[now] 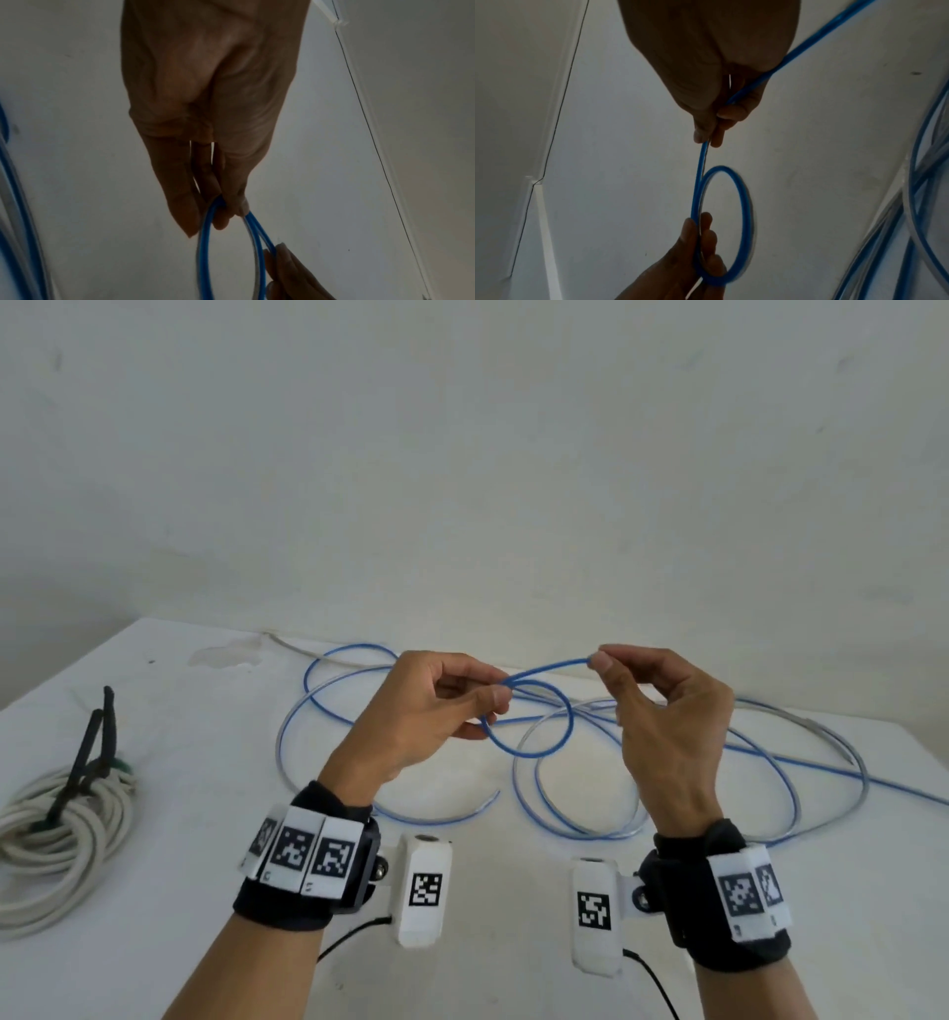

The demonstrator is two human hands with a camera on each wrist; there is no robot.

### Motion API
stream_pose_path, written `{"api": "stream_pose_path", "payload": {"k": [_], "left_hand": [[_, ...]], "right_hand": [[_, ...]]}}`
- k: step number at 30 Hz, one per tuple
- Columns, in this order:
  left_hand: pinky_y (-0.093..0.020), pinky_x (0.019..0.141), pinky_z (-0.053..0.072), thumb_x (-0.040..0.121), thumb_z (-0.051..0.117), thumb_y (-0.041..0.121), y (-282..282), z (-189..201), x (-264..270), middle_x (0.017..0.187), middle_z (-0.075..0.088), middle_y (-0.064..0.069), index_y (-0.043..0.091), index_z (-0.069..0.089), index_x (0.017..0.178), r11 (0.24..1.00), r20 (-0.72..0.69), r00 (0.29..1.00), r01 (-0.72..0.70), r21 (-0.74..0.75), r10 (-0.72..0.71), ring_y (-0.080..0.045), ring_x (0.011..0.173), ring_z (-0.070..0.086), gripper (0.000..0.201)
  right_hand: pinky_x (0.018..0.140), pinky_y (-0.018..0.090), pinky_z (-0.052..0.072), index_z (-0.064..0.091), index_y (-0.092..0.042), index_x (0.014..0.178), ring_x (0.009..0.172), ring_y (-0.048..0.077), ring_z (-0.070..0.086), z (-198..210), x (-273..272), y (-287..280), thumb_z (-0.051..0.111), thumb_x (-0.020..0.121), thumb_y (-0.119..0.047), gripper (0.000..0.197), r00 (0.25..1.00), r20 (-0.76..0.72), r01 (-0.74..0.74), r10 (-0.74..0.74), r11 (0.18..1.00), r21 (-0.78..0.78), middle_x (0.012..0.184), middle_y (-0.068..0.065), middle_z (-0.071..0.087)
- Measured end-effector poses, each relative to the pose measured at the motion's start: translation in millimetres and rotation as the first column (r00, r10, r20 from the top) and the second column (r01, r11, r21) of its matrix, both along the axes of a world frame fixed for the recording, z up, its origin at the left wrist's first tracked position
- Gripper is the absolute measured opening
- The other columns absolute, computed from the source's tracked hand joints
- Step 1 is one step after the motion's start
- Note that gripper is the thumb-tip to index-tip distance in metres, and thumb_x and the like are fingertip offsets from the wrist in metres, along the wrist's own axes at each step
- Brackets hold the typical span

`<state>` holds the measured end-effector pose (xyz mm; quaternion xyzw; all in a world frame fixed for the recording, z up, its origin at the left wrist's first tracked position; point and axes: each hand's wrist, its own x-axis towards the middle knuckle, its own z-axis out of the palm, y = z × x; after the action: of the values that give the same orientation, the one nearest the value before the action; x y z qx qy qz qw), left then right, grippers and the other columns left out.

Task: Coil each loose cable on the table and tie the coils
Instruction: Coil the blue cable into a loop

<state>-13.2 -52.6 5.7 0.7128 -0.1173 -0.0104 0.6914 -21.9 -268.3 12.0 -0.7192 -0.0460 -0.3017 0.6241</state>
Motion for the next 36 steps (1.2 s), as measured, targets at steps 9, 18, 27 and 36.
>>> {"api": "stream_pose_path", "payload": {"k": [9,18,27,36], "left_hand": [[-0.028,0.068,0.062,0.093,0.069,0.008,13.0,9.5,0.2,0.081,0.076,-0.005,0.007,0.074,0.102,0.968,0.033,0.979,-0.192,-0.164,0.2,-0.014,0.076,0.071,0.011],[-0.033,0.077,0.062,0.091,0.07,0.019,0.2,7.5,-1.3,0.091,0.077,-0.006,0.01,0.071,0.108,0.96,-0.058,0.99,-0.136,-0.245,0.125,-0.017,0.088,0.072,0.019],[-0.026,0.074,0.053,0.101,0.05,0.045,-15.8,6.1,-8.5,0.076,0.067,0.002,0.012,0.072,0.112,0.995,-0.051,0.998,0.045,0.089,-0.041,-0.014,0.066,0.06,0.041],[-0.022,0.053,0.037,0.105,0.049,0.04,-19.6,9.6,-10.6,0.06,0.026,0.005,0.02,0.041,0.059,0.995,-0.16,0.983,0.096,0.031,-0.09,-0.011,0.051,0.027,0.05]], "right_hand": [[0.056,0.025,0.053,0.077,-0.015,0.087,0.074,0.016,0.068,-8.6,0.1,15.3,0.079,0.087,-0.014,0.003,0.942,-0.15,-0.294,0.301,0.953,0.066,0.081,0.004,0.077],[0.058,0.022,0.054,0.074,-0.005,0.089,0.073,0.021,0.075,-5.7,-5.0,21.4,0.08,0.084,-0.008,0.008,0.964,-0.067,-0.237,0.257,0.947,0.218,0.077,0.011,0.077],[0.054,0.022,0.048,0.077,-0.011,0.08,0.066,0.021,0.067,-0.8,-5.5,10.3,0.081,0.083,-0.008,0.006,0.887,-0.232,-0.436,0.399,0.89,-0.136,0.07,0.007,0.073],[0.057,0.024,0.055,0.079,-0.014,0.09,0.075,0.015,0.072,1.4,-9.8,17.6,0.077,0.088,-0.01,0.005,0.908,-0.175,-0.407,0.38,0.9,-0.158,0.078,-0.002,0.076]]}}
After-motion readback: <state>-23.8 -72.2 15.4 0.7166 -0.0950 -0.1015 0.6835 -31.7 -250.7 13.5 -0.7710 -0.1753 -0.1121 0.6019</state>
